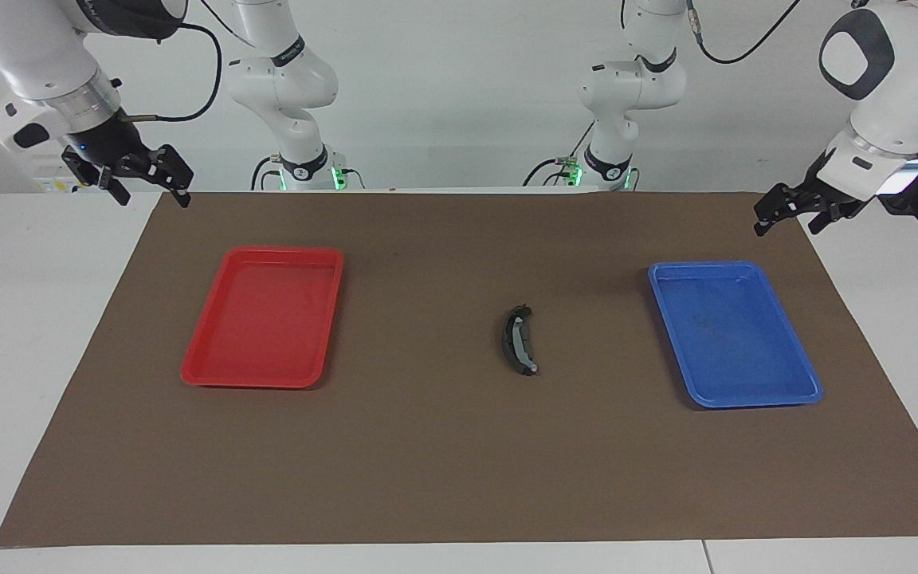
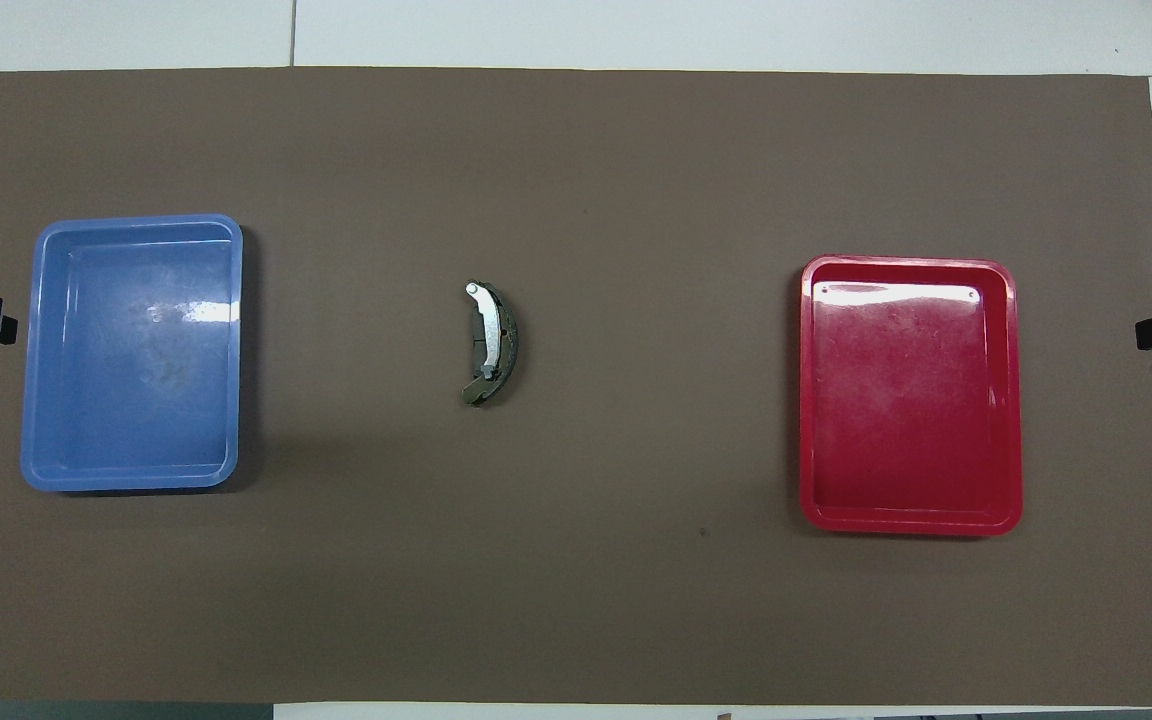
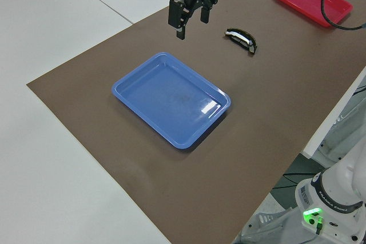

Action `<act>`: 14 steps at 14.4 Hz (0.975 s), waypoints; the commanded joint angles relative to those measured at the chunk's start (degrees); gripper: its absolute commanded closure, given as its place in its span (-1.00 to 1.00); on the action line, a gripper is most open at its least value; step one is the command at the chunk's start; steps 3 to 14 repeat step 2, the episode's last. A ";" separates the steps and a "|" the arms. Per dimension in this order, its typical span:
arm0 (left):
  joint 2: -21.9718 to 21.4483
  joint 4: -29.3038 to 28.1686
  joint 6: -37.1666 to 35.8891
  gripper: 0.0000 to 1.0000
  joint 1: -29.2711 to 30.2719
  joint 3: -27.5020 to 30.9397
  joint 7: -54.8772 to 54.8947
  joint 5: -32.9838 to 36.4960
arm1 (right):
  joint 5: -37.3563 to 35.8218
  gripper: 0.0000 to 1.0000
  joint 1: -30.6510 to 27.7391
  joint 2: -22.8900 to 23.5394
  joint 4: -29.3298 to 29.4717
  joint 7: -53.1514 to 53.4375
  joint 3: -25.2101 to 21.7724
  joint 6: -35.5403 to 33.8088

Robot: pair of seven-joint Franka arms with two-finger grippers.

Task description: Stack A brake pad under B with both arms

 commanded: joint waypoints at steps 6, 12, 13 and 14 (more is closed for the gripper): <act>-1.65 -1.78 1.16 -1.00 0.26 -0.35 -0.89 1.21 | -0.95 -1.00 -1.57 -0.60 -0.45 -1.54 1.03 0.57; -1.65 -1.78 1.16 -1.00 0.26 -0.35 -0.89 1.21 | -0.95 -1.00 -1.57 -0.60 -0.45 -1.54 1.03 0.57; -1.65 -1.78 1.16 -1.00 0.26 -0.35 -0.89 1.21 | -0.95 -1.00 -1.57 -0.60 -0.45 -1.54 1.03 0.57; -1.65 -1.78 1.16 -1.00 0.26 -0.35 -0.89 1.21 | -0.95 -1.00 -1.57 -0.60 -0.45 -1.54 1.03 0.57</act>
